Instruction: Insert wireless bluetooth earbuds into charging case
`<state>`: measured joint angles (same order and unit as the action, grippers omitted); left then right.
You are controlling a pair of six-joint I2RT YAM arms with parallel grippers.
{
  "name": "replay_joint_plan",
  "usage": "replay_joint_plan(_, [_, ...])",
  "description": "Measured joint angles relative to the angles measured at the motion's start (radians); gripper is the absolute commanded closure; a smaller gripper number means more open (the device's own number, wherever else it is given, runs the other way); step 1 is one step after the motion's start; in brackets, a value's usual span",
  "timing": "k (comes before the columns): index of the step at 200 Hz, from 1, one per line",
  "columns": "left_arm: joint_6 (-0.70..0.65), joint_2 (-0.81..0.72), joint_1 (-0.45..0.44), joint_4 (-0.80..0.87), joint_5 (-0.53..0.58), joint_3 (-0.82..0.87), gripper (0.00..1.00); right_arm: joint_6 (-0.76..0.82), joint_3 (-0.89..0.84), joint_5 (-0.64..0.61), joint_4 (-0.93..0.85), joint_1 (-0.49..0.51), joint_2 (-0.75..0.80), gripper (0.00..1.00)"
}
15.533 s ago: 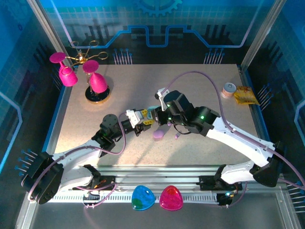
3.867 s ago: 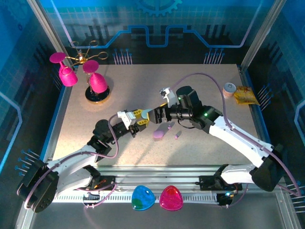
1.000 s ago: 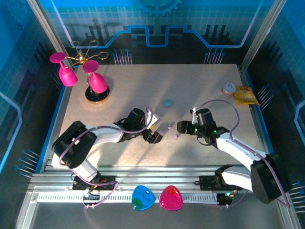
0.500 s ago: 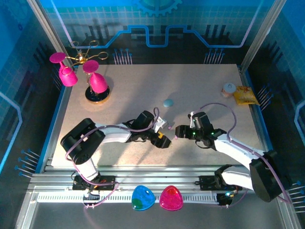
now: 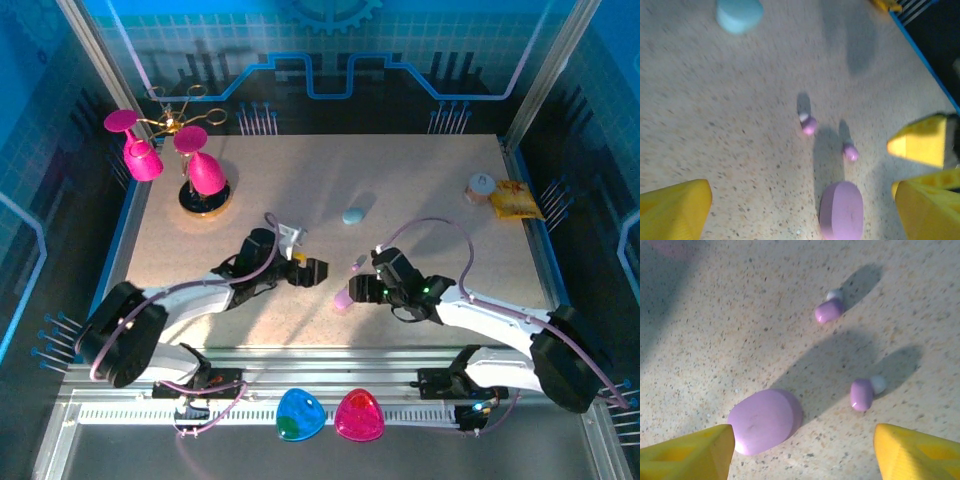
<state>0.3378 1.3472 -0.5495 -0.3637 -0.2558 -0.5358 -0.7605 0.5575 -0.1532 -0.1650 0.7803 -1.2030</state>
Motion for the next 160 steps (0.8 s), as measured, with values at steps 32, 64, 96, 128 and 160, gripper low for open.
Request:
replay_joint_plan(32, [-0.027,-0.108,0.017,0.035,0.078,0.022,0.02,-0.060,0.000,0.008,0.031,0.035,-0.082,0.28])
replay_joint_plan(64, [-0.043,-0.166,0.026,0.063,0.111,0.061,0.01,-0.070,0.022,0.023,0.067,0.038,-0.180,0.30])
replay_joint_plan(96, [-0.056,-0.219,0.027,0.068,0.120,0.095,0.01,-0.060,0.087,0.048,0.097,0.038,-0.260,0.38])
replay_joint_plan(128, [-0.068,-0.264,0.027,0.072,0.141,0.115,0.01,-0.051,0.157,0.097,0.137,0.039,-0.330,0.42])
replay_joint_plan(160, [-0.079,-0.279,0.027,0.074,0.155,0.119,0.01,-0.027,0.220,0.140,0.148,0.040,-0.389,0.43])
